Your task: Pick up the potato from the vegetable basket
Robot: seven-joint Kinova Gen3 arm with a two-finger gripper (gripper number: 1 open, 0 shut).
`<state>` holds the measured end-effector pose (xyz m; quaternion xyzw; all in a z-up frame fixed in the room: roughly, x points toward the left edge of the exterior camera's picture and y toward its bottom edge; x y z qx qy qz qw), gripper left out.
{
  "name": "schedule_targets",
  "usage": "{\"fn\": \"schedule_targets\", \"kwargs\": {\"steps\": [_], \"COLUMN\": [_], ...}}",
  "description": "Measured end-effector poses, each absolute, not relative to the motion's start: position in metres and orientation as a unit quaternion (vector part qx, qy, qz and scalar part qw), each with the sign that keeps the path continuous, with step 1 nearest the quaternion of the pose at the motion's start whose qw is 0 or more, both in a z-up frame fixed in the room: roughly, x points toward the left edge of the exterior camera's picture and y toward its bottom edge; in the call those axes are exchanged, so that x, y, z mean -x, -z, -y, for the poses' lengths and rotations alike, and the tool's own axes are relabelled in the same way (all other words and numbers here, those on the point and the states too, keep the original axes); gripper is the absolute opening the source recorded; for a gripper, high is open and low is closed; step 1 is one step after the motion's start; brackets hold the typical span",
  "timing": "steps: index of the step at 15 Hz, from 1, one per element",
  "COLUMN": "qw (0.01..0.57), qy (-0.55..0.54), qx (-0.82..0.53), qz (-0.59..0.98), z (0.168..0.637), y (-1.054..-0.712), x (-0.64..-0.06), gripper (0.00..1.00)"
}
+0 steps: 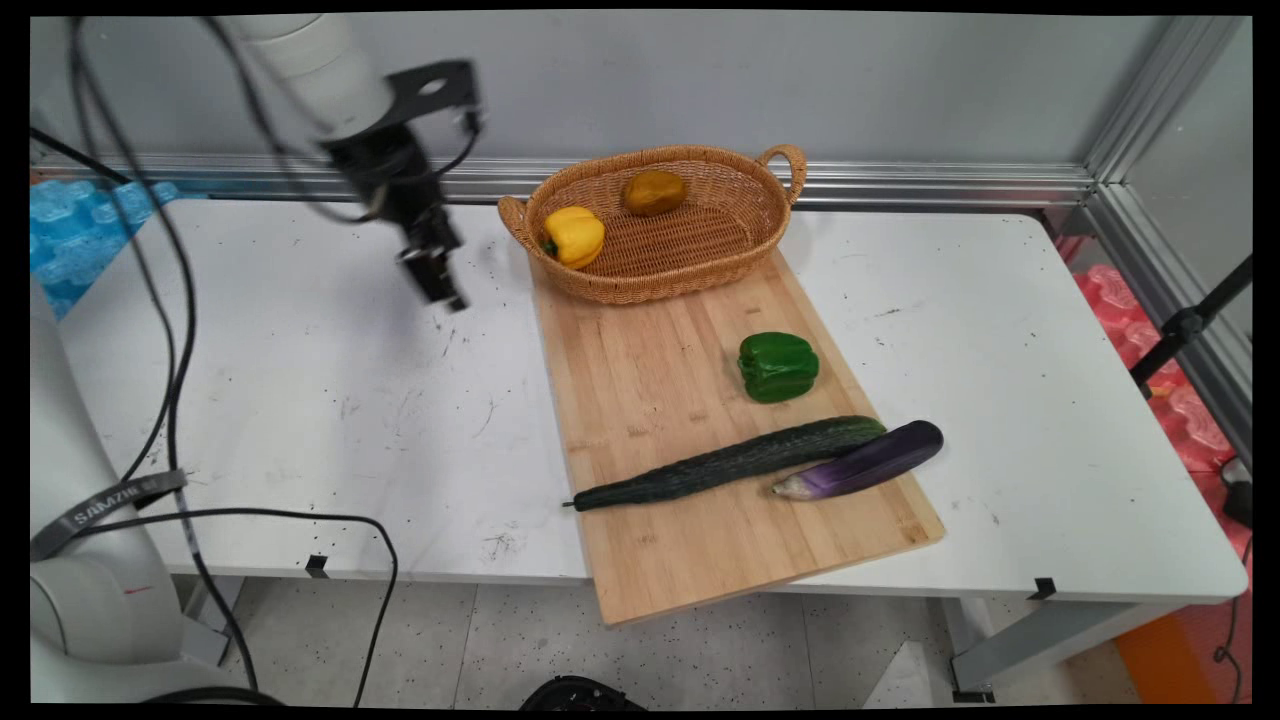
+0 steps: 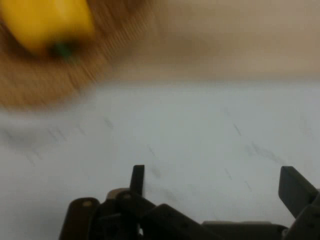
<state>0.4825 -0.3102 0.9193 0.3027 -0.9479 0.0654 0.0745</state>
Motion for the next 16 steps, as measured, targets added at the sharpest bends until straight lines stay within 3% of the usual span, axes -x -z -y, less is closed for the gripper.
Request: {"fn": "schedule_targets", "kwargs": {"steps": [8,16], "qw": [0.135,0.167], "qy": [-0.142,-0.191], "qx": [-0.289,-0.265], "qz": [0.937,0.930], "z": [0.400,0.476], "y": [-0.942,-0.934], "x": [-0.450,-0.444], "gripper": [1.00,1.00]}}
